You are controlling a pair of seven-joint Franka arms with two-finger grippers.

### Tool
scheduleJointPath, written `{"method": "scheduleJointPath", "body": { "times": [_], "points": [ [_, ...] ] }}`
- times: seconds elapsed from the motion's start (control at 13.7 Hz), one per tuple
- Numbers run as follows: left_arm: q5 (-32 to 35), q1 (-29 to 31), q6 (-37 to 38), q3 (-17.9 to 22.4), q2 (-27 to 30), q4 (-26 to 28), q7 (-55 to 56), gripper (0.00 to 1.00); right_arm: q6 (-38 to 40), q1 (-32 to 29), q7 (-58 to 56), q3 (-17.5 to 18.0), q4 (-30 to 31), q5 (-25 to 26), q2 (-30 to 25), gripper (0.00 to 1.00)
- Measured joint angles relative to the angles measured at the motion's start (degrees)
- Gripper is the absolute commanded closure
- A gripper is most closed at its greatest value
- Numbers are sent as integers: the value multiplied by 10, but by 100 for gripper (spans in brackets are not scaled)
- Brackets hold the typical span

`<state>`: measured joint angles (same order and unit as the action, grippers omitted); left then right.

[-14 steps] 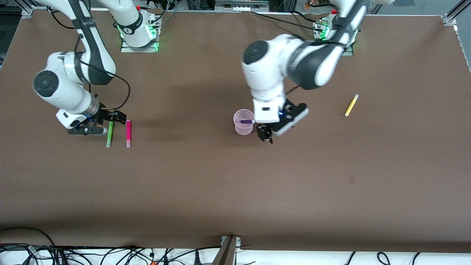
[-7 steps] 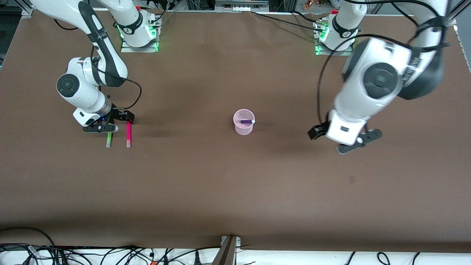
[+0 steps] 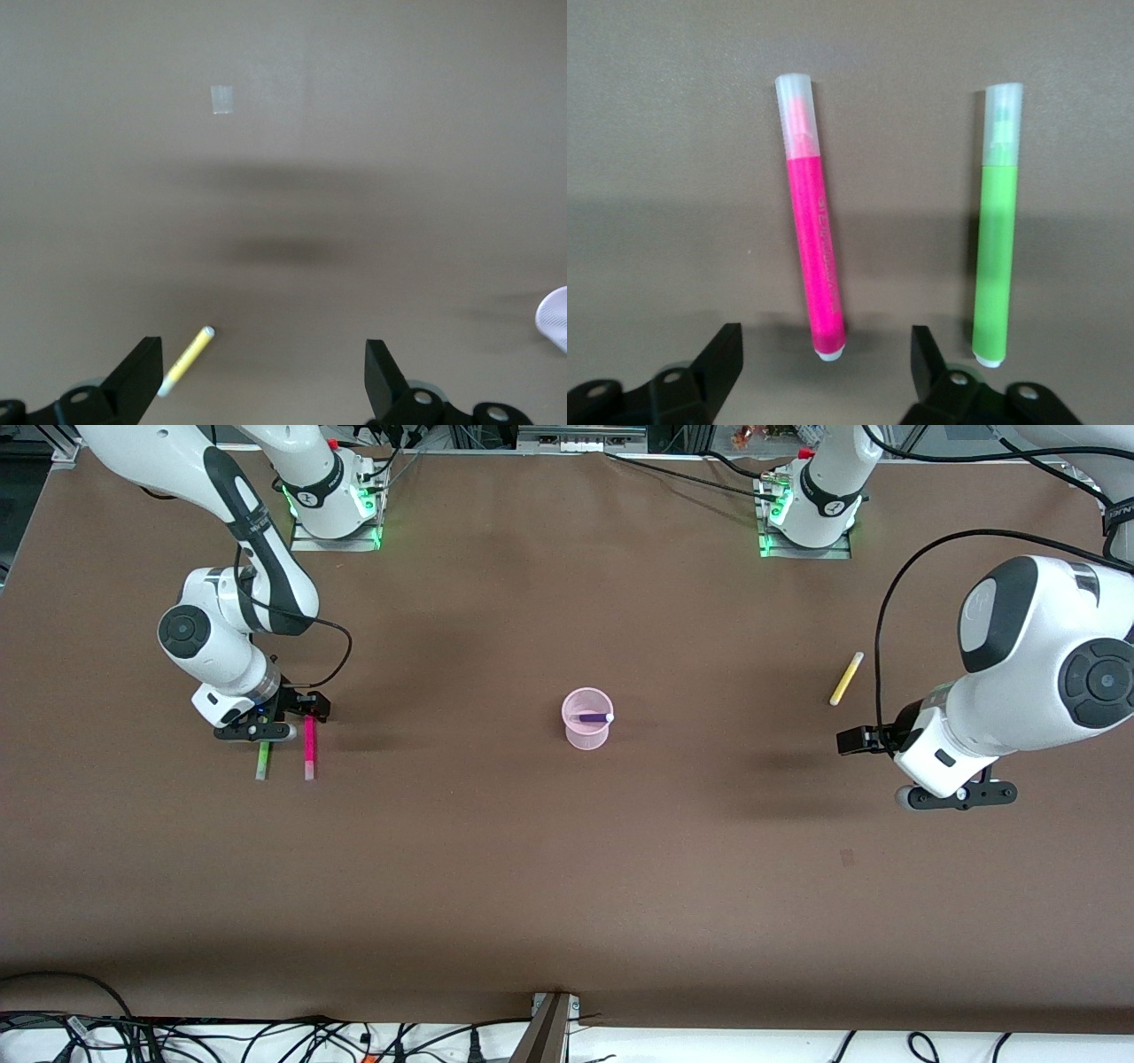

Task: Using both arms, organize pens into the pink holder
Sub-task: 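Withdraw the left gripper while the right gripper lowers over the pink highlighter, then close the right gripper on the pink highlighter and lift it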

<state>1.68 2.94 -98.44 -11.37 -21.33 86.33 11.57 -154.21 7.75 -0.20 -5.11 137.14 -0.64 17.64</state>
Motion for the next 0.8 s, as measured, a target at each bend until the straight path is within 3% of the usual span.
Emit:
{"method": "scheduleJointPath", "body": {
  "times": [0.36,0.58,0.8],
  "points": [
    [0,8,-155,-1,67,116,-50,0,-7,0,-1,0,0,0,13,46],
    [0,18,-147,-1,105,130,-85,0,-8,0,-1,0,0,0,15,58],
    [0,20,-91,-1,137,119,-89,0,-8,0,-1,0,0,0,16,68]
  ]
}}
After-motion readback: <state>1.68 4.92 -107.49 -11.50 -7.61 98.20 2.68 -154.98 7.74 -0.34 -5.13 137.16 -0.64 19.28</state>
